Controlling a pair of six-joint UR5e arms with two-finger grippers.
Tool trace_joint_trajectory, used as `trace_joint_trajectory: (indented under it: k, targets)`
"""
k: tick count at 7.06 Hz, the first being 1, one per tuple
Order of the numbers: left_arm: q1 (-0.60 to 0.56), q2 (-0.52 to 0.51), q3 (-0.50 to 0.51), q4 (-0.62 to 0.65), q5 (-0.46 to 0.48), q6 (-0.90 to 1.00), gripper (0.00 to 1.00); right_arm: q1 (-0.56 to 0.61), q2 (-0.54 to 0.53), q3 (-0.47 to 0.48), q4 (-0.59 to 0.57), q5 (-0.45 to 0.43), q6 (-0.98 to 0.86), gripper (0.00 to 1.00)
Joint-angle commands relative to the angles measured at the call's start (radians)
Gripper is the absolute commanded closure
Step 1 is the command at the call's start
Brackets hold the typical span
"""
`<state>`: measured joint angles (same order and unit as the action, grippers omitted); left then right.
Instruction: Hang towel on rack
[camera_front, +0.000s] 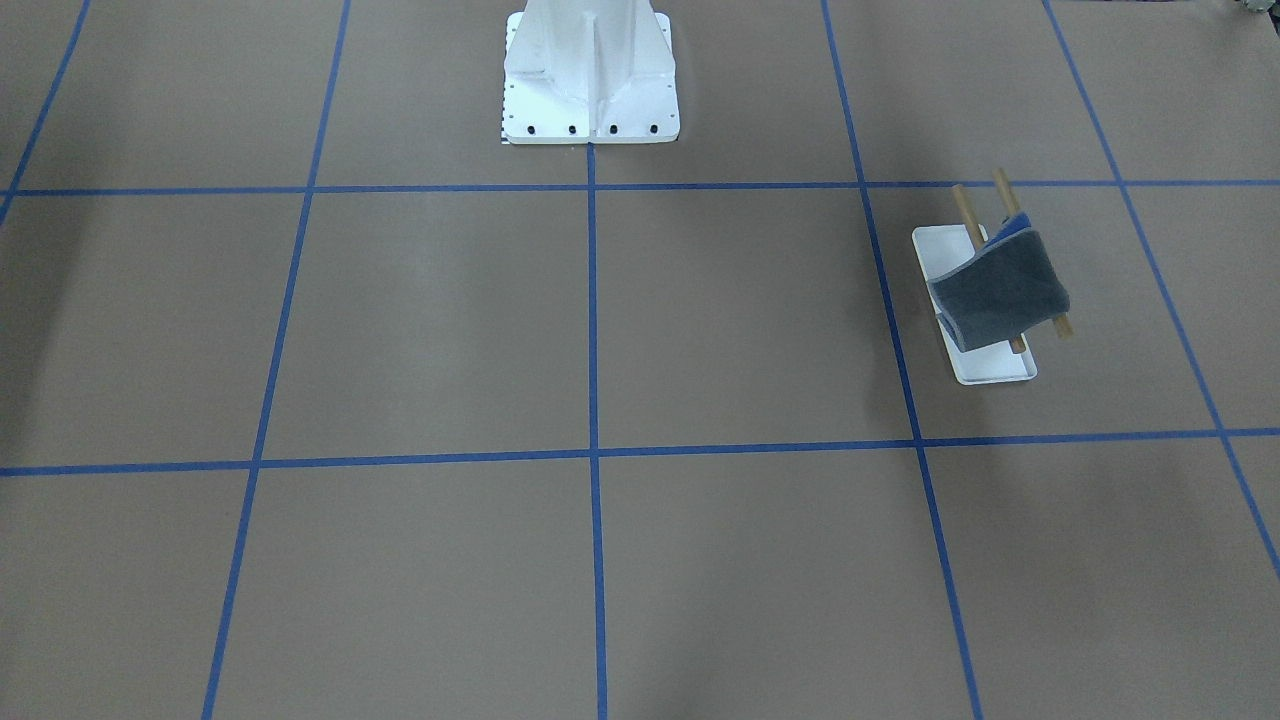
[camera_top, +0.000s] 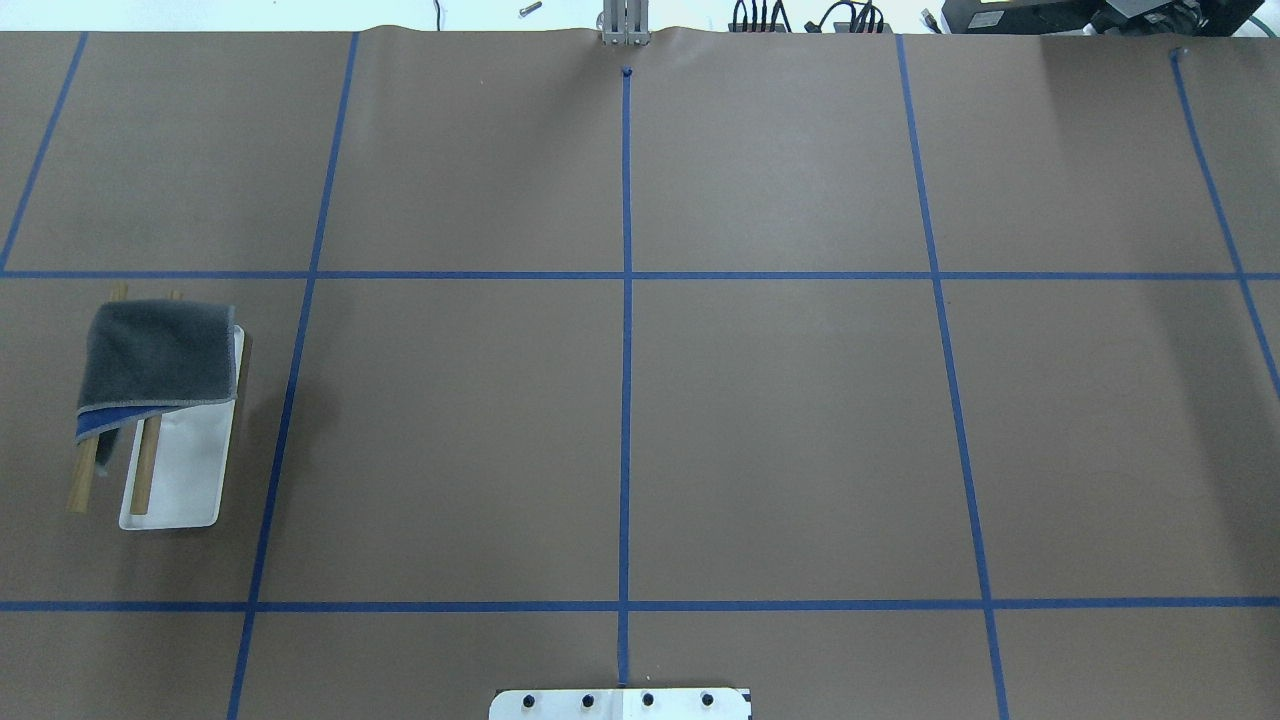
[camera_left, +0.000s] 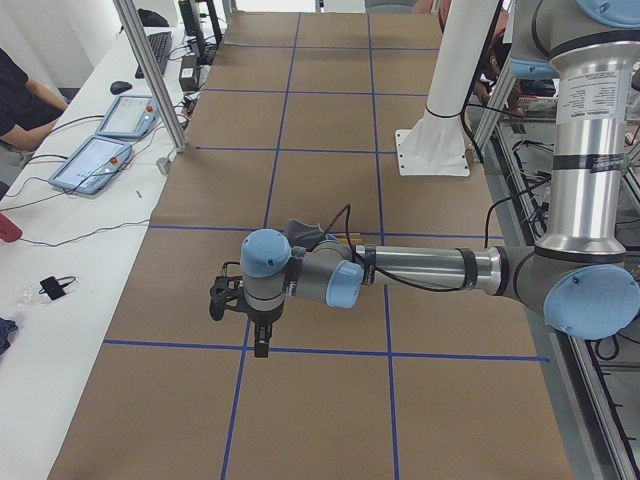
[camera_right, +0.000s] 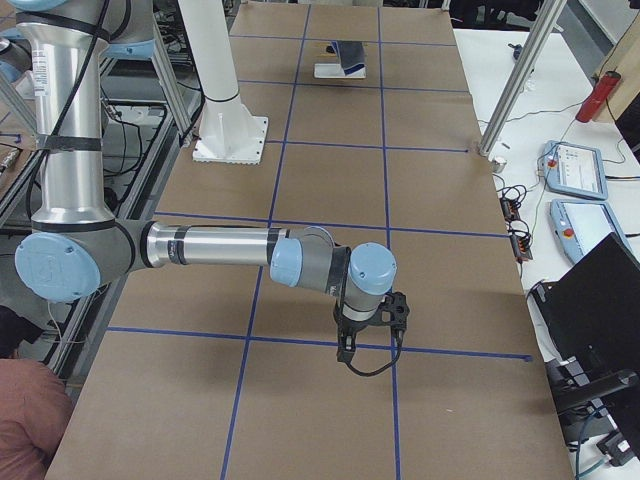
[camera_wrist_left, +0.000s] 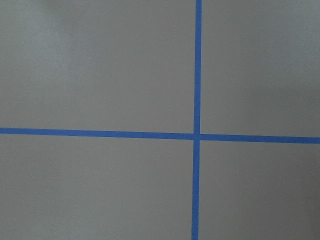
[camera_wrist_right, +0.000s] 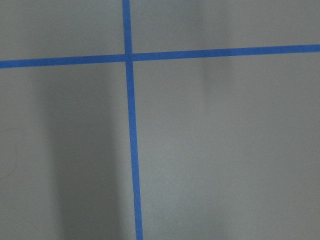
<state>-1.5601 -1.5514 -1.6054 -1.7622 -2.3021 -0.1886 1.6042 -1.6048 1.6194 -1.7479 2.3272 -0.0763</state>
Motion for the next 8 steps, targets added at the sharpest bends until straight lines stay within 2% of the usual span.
trace_joint_trajectory:
  k: [1,3,5,8]
  targets:
    - [0.0,-0.036,0.016,0.01,0.007,-0.003,0.01,0.0,0.003,0.0,0.002,-0.023,0.001,0.0]
    - [0.0,-0.035,0.013,0.013,0.006,-0.009,0.01,0.0,0.016,0.002,0.022,-0.047,0.003,0.0]
    - [0.0,-0.039,0.004,0.073,0.006,-0.009,0.01,0.0,0.011,0.007,0.076,-0.058,0.149,0.0]
    - [0.0,-0.041,0.005,0.075,0.006,-0.009,0.01,0.0,0.005,0.001,0.102,-0.052,0.151,0.0]
